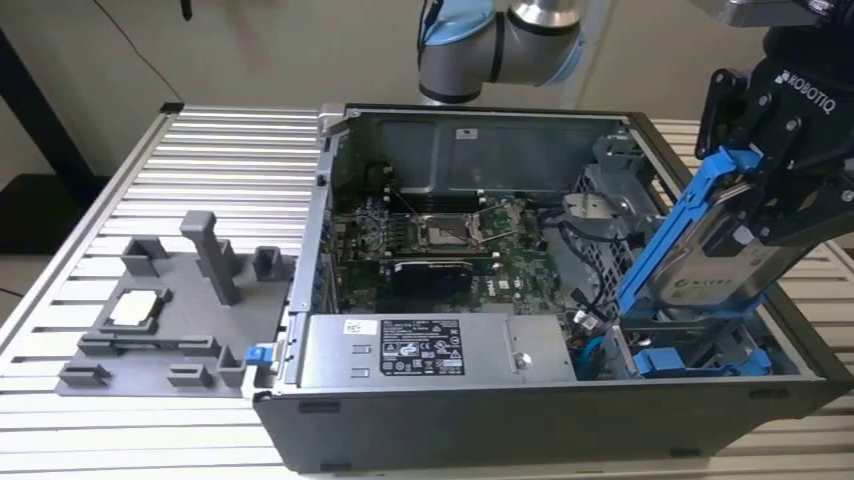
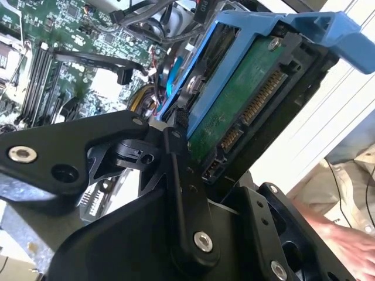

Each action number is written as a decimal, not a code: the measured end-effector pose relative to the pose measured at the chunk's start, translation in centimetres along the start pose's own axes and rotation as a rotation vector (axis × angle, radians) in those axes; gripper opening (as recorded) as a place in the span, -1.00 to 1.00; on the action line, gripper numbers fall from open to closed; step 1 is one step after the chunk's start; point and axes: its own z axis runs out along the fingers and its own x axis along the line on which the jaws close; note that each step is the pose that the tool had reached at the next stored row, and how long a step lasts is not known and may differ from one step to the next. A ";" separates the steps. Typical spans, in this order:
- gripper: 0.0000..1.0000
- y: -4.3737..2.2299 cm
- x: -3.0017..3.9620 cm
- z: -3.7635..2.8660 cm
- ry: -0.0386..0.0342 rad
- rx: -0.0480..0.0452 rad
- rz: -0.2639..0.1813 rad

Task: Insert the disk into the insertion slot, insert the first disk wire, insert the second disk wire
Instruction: 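Insert the disk into the insertion slot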

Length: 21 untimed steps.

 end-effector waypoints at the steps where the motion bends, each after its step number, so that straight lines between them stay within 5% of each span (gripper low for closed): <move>1: -0.35 0.00 0.00 0.06 -0.0001 0.0000 0.000; 21: -0.35 -0.42 0.00 1.17 -0.0025 -0.0001 -0.013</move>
